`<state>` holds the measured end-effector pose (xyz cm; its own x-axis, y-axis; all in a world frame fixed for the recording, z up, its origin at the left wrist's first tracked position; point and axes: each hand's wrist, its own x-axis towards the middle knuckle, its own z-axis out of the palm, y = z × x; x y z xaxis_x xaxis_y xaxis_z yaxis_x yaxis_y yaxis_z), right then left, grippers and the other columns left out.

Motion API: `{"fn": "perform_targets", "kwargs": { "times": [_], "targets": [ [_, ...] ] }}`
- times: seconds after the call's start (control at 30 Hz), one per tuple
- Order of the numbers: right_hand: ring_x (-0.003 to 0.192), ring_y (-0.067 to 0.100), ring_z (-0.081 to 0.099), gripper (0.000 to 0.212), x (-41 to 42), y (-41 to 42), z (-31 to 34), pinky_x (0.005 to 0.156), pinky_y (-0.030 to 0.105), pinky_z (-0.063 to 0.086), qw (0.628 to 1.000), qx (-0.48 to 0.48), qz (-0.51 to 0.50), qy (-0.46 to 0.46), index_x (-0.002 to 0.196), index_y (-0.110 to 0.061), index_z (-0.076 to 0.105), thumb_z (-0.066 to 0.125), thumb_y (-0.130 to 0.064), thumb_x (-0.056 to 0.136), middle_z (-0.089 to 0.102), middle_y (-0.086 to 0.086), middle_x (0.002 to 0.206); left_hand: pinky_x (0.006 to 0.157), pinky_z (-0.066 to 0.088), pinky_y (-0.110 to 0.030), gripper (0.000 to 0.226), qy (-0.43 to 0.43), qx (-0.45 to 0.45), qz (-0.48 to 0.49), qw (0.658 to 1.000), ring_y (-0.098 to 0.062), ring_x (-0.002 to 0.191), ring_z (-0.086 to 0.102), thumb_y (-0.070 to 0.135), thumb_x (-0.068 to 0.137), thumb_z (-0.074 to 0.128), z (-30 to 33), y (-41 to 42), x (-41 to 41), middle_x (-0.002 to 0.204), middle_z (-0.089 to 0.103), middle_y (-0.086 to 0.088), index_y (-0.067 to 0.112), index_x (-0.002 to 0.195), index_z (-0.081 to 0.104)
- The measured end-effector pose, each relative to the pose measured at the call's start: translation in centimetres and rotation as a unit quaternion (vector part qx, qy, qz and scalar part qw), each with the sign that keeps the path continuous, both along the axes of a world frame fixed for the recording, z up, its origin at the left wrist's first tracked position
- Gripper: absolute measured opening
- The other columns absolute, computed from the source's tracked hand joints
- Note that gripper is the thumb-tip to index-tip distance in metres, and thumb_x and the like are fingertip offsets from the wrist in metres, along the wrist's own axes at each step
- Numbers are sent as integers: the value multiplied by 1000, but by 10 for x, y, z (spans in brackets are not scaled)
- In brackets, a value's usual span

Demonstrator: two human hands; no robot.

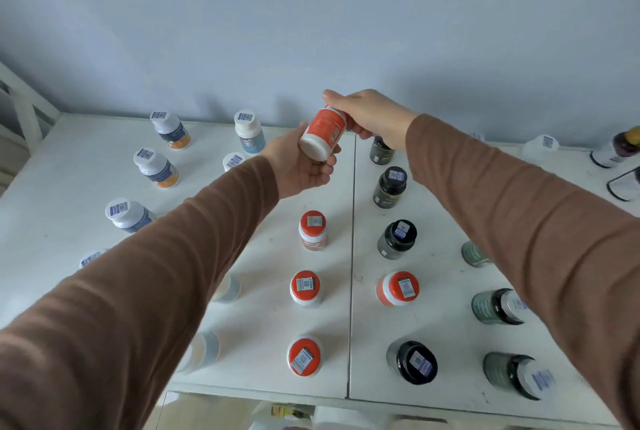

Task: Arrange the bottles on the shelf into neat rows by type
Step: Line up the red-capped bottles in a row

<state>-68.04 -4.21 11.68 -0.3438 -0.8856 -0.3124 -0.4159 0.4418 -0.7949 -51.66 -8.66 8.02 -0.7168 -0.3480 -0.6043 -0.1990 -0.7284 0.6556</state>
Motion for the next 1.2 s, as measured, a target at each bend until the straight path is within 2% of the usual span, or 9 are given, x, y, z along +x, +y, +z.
{"fn": "perform_targets", "kwargs": {
  "times": [0.1,0.2,0.33,0.43,0.5,0.6,0.87,1.13,1.2],
  "targets": [
    [64,13,47,44,7,15,1,59,23,40,1000,-9,20,8,84,-16,62,53,-58,90,55,-1,76,65,52,-28,64,-8,-37,-6,999,-21,65,57,58,97,25,-3,7,8,72,63,-12,4,102,59],
    [77,15,57,36,14,28,-1,68,28,47,996,-53,59,38,102,-16,69,59,-48,91,66,0,92,85,53,-33,50,-26,-134,-7,991,-23,88,64,49,99,33,-12,12,16,99,65,-13,8,121,54],
    [100,10,59,33,23,39,-10,84,22,46,981,-88,106,134,116,-20,67,70,-32,85,65,-5,113,99,42,-30,33,-53,-269,-44,961,-19,110,56,30,99,44,-23,15,28,122,59,-7,19,129,48],
    [104,13,57,37,36,42,-25,88,28,45,970,-80,129,188,119,-23,64,73,-29,83,61,-3,117,84,43,-28,37,-153,-393,-70,904,-21,110,53,18,94,53,-24,10,35,135,54,-9,20,131,49],
    [107,18,57,37,45,40,-37,90,33,45,959,-64,146,236,120,-22,63,70,-29,85,60,1,119,92,45,-30,47,-228,-469,-94,848,-23,121,52,13,92,55,-24,7,40,139,49,-9,16,137,46],
    [112,24,56,37,54,36,-52,88,31,41,942,-36,159,292,124,-21,61,66,-27,87,59,5,121,104,44,-36,48,-272,-512,-107,808,-26,123,52,14,91,56,-26,6,48,138,51,-9,15,138,45],
    [119,26,52,56,68,40,-56,93,33,38,945,3,157,286,136,-21,53,69,-37,85,55,7,130,104,44,-38,43,-291,-539,-143,778,-26,120,54,23,90,58,-27,22,68,133,55,-7,19,132,49],
    [103,14,57,36,64,105,-5,83,26,42,959,-68,76,263,126,-24,59,63,-32,91,58,-3,121,102,43,-36,40,-247,-664,-146,691,-25,120,53,28,91,56,13,62,89,130,57,-4,20,130,52],
    [101,13,57,31,82,181,2,86,29,46,957,-81,46,275,122,-24,62,63,-30,91,59,-6,116,99,44,-37,39,-201,-695,-179,666,-24,116,54,33,90,56,19,124,102,126,58,-4,23,128,54]
  ]
}}
